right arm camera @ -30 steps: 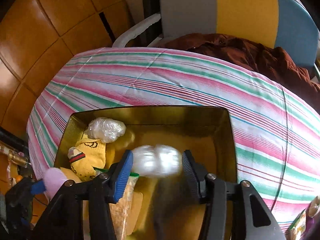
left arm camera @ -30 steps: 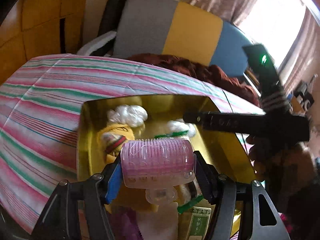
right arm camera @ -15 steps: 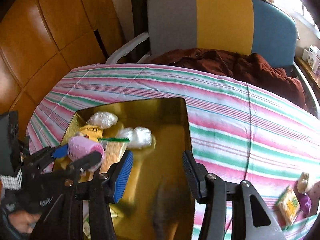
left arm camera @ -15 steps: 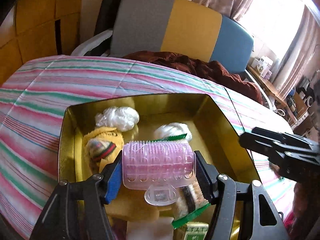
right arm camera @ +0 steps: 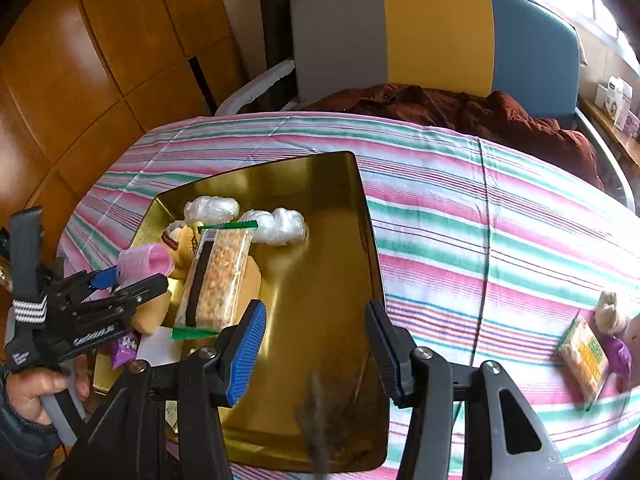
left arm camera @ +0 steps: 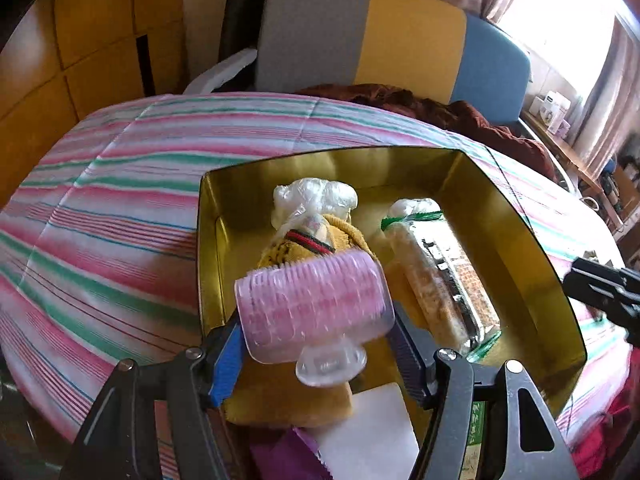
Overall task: Organize objects
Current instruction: 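Carry curler and wrapped ball into the gold tray and open both tools, then move both open tools back toward the cracker packet, box and knit ball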
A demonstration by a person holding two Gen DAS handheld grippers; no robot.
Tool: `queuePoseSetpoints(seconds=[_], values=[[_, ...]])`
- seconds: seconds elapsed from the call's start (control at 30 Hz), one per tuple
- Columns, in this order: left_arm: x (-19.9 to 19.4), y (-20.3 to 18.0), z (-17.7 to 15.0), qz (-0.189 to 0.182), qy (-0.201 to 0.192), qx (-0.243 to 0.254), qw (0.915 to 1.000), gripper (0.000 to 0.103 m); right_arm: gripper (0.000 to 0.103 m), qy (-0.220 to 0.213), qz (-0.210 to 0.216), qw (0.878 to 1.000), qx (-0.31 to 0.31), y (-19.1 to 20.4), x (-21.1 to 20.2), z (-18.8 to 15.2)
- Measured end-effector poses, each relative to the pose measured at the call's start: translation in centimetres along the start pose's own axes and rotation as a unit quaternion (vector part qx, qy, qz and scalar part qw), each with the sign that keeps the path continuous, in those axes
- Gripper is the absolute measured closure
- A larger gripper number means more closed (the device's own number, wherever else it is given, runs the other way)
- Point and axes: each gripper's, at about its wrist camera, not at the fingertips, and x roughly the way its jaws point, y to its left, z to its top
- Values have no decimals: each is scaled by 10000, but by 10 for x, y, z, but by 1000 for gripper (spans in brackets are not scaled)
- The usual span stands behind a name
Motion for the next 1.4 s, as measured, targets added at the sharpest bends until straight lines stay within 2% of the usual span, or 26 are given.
queuePoseSetpoints(seconds=[0.13, 0.23, 0.37, 0.5, 0.63, 0.7, 0.83, 0.87, 0.93, 0.97, 1.4], values=[[1, -8, -2, -107, -22, 39, 9999, 35, 51, 6, 3, 10000, 2, -1, -3, -5], [1, -12, -5, -143, 3, 31, 9999, 28, 51, 12, -27, 10000, 9, -2, -5, -9], [-12, -8, -7, -114, -122, -81, 9998, 27, 51, -20, -52, 10000, 42, -3, -9, -15], [-44, 1, -6, -23, -561, -190, 9982, 18, 50, -147, -85, 9998, 77, -4, -19, -18], [-72, 0, -5, 56, -949, -140, 9954, 17, 40, -232, -213, 9995, 62, -6, -27, -21], [-83, -3, -6, 69, -1104, -131, 9938, 11, 40, -259, -261, 9993, 50, -8, -30, -23], [-100, -17, -6, -7, -1332, 11, 9911, 9, 39, -332, -410, 9986, 46, -13, -38, -26], [-102, -22, -6, -20, -1353, 65, 9908, 8, 38, -351, -457, 9983, 48, -15, -41, -27], [-105, -33, -8, -46, -1389, 204, 9901, 7, 27, -392, -554, 9977, 53, -20, -45, -28], [-107, -38, -9, -51, -1402, 277, 9897, 7, 25, -405, -590, 9974, 58, -22, -47, -28], [-103, -88, -23, -128, -1332, 911, 9868, 2, 16, -497, -1053, 9928, 284, -66, -63, -35]])
